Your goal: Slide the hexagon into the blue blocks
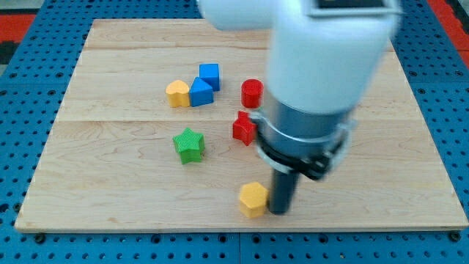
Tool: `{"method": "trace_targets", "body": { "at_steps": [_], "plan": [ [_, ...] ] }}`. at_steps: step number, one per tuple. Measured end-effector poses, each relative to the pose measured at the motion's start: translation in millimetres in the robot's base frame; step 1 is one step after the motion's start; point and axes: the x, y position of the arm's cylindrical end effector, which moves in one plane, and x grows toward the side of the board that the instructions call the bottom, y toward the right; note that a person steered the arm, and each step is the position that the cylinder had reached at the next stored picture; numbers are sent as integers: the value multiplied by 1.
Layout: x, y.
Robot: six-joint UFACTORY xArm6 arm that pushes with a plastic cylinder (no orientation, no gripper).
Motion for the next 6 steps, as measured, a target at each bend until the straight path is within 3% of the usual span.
{"method": "trace_targets", "body": {
  "at_steps": [1,2,3,5,6],
  "plan": [
    [-41,-61],
    [11,11],
    [20,-64],
    [-56,-117],
    [-58,-165]
  ]
}}
